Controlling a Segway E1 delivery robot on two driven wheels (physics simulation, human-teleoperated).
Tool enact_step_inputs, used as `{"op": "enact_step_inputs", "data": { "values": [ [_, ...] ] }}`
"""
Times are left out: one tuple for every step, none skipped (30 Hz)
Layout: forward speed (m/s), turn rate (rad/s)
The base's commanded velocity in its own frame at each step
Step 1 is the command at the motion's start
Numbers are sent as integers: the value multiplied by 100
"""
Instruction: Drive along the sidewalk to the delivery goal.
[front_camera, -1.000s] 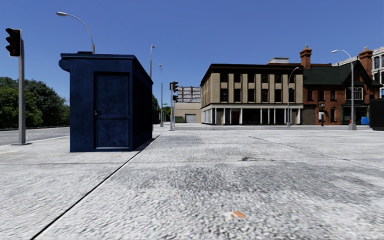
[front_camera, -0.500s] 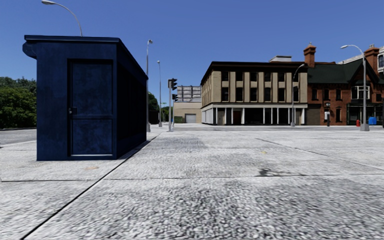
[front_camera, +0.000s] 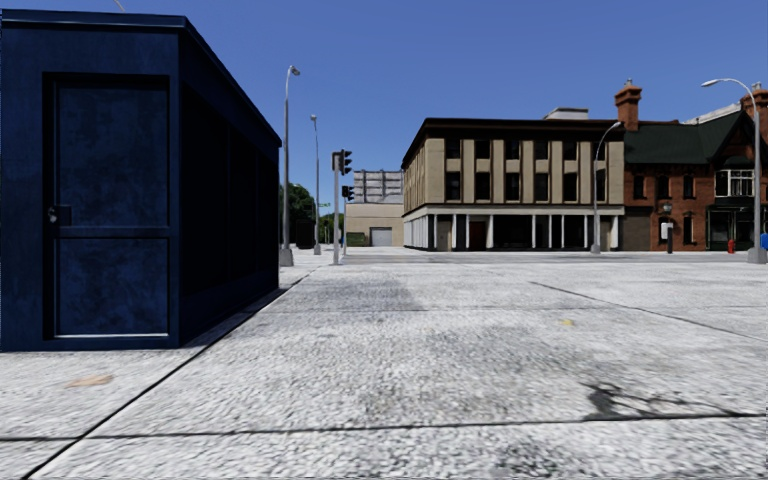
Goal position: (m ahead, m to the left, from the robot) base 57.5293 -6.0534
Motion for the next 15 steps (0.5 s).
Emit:
{"op": "enact_step_inputs", "data": {
  "values": [
    [200, 0],
    [200, 0],
    [200, 0],
    [200, 0],
    [200, 0],
    [200, 0],
    [200, 0],
    [200, 0],
    [200, 0],
    [200, 0],
    [200, 0],
    [200, 0],
    [200, 0],
    [200, 0],
    [200, 0]
  ]
}}
